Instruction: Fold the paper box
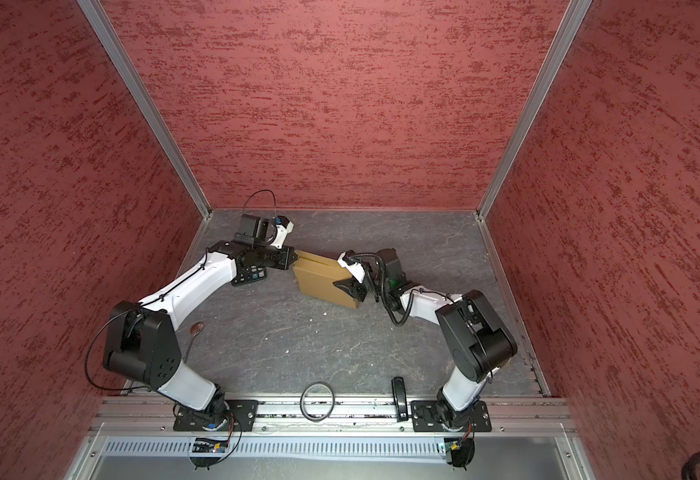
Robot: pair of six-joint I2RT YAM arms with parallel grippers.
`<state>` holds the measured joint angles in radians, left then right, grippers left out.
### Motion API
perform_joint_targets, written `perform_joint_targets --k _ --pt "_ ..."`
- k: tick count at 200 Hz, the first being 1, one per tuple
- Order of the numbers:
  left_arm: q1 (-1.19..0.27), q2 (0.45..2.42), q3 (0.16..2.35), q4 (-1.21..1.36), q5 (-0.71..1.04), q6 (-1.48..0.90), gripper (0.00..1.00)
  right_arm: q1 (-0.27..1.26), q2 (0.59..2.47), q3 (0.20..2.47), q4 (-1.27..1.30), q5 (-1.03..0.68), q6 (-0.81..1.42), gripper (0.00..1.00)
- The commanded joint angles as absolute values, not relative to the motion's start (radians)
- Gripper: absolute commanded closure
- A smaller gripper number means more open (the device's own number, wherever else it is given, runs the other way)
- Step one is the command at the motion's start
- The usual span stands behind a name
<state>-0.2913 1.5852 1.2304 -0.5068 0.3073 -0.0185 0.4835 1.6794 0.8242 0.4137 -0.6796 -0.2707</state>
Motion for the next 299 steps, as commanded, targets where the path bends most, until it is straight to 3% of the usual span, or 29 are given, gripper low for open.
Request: perform_joint_targets --k 1,183,299 --pt "-0.307 1.574 1.191 -0.528 0.289 -0.027 0.99 0.491 1.704 0.843 0.351 -0.649 -0.288 0.83" --pt "-0.343 1.521 0.965 -0.311 0.190 -0.116 1.00 0.490 1.710 0.836 0.350 -0.634 -0.277 0.83" --pt "-0.346 1.527 0.925 -0.254 0.182 -0.150 0.94 0.491 1.714 0.833 0.340 -0.626 -0.281 0.83"
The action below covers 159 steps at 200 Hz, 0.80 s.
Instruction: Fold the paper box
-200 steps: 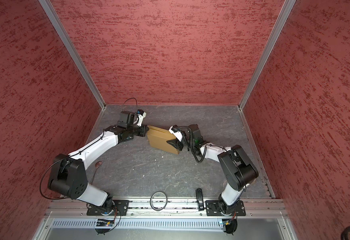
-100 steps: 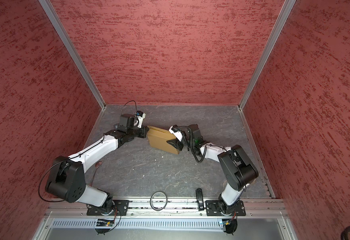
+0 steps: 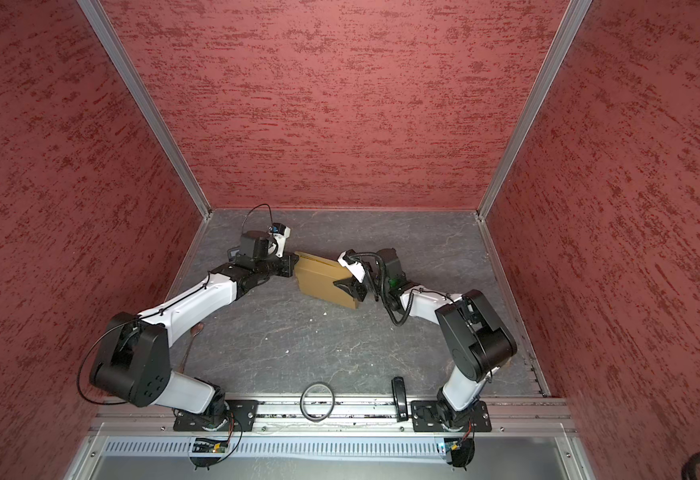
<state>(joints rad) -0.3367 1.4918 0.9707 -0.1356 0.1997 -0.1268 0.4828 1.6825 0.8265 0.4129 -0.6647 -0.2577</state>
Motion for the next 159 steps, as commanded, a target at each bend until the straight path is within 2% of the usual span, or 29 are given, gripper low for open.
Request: perform_joint_targets --k 1,24,109,159 --pt "-0.346 1.526 0.924 -0.254 0.182 -0.150 0.94 0.491 1.714 0.833 0.340 -0.626 -0.281 0.83" --pt "-0.346 1.517 0.910 -0.240 0.177 -0.156 0.96 0.490 1.711 0.834 0.339 -0.621 -0.278 0.81" --pt "-0.347 1.518 0.888 -0.221 0.153 -0.165 0.98 0.491 1.697 0.839 0.339 -0.592 -0.262 0.50" --pt "-0.347 1.513 0.881 -0.218 0.139 -0.167 0.98 0.490 1.674 0.833 0.337 -0.580 -0.262 0.41"
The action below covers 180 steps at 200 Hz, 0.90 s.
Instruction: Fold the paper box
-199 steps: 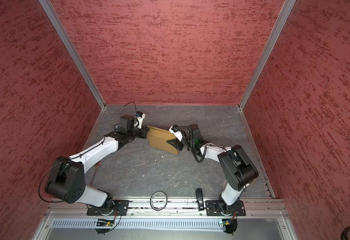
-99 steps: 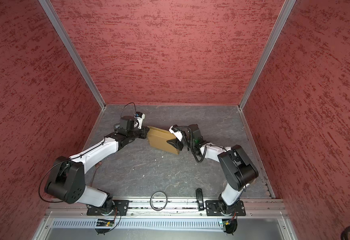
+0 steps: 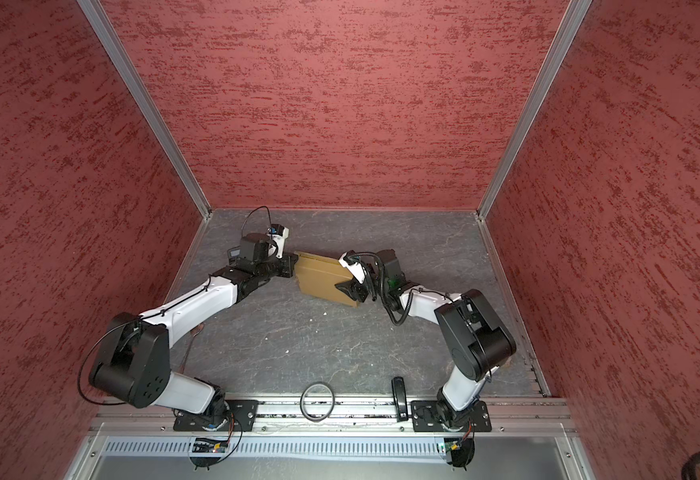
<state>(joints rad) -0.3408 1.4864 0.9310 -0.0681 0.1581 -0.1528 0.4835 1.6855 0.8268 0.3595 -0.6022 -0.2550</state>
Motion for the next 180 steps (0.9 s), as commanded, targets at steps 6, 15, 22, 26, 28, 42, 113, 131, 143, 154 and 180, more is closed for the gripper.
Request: perform_joint_targets --k 6,15,22,26,28,42,113,131,143,154,180 --pt "-0.347 1.514 0.882 -0.219 0.140 -0.167 0.99 0.490 1.673 0.833 0.336 -0.580 -0.262 0.41" --pt "-0.348 1.512 0.881 -0.220 0.134 -0.167 0.99 0.491 1.669 0.830 0.333 -0.578 -0.263 0.39" --pt "-0.349 1.510 0.880 -0.219 0.129 -0.167 0.99 0.490 1.668 0.830 0.334 -0.575 -0.264 0.38" --pt "-0.351 1.508 0.880 -0.220 0.128 -0.167 0.99 0.490 1.666 0.828 0.334 -0.573 -0.263 0.38" --pt "-0.352 1.507 0.880 -0.219 0.126 -0.167 0.99 0.490 1.666 0.827 0.334 -0.573 -0.262 0.37" --pt "-0.359 1.504 0.883 -0.222 0.111 -0.165 0.99 0.491 1.660 0.822 0.339 -0.566 -0.261 0.35" --pt "-0.398 1.497 0.898 -0.234 0.047 -0.158 0.99 0.489 1.625 0.787 0.385 -0.537 -0.241 0.25" --pt "-0.407 1.495 0.896 -0.235 0.038 -0.157 0.99 0.488 1.617 0.779 0.392 -0.528 -0.237 0.24" --pt "-0.410 1.493 0.894 -0.235 0.032 -0.156 0.99 0.488 1.611 0.775 0.395 -0.525 -0.235 0.24" --pt "-0.414 1.493 0.894 -0.238 0.027 -0.156 0.99 0.486 1.604 0.769 0.397 -0.522 -0.233 0.23" --pt "-0.420 1.491 0.888 -0.233 0.018 -0.159 0.99 0.483 1.586 0.755 0.397 -0.514 -0.229 0.23"
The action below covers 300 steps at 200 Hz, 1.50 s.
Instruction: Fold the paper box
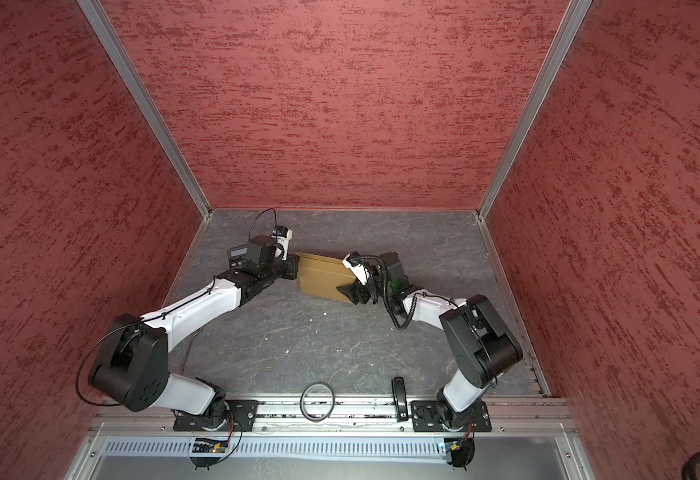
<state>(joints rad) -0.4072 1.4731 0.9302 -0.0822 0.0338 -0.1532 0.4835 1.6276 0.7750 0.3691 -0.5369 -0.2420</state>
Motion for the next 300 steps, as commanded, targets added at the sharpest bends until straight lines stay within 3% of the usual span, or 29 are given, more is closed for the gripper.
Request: perform_joint_targets --k 1,91,172,227,300 --pt "-0.420 1.492 0.888 -0.233 0.017 -0.159 0.99 0.484 1.586 0.756 0.397 -0.514 -0.229 0.23" --pt "-0.439 1.491 0.891 -0.237 -0.010 -0.160 1.00 0.474 1.459 0.709 0.320 -0.503 -0.247 0.21" --pt "-0.460 1.493 0.896 -0.239 -0.032 -0.161 0.99 0.423 1.213 0.624 0.282 -0.506 -0.223 0.25" --pt "-0.463 1.495 0.896 -0.238 -0.036 -0.161 0.99 0.364 1.146 0.605 0.267 -0.427 -0.184 0.36" --pt "-0.476 1.497 0.890 -0.233 -0.036 -0.164 1.00 0.353 1.239 0.641 0.299 -0.404 -0.135 0.48"
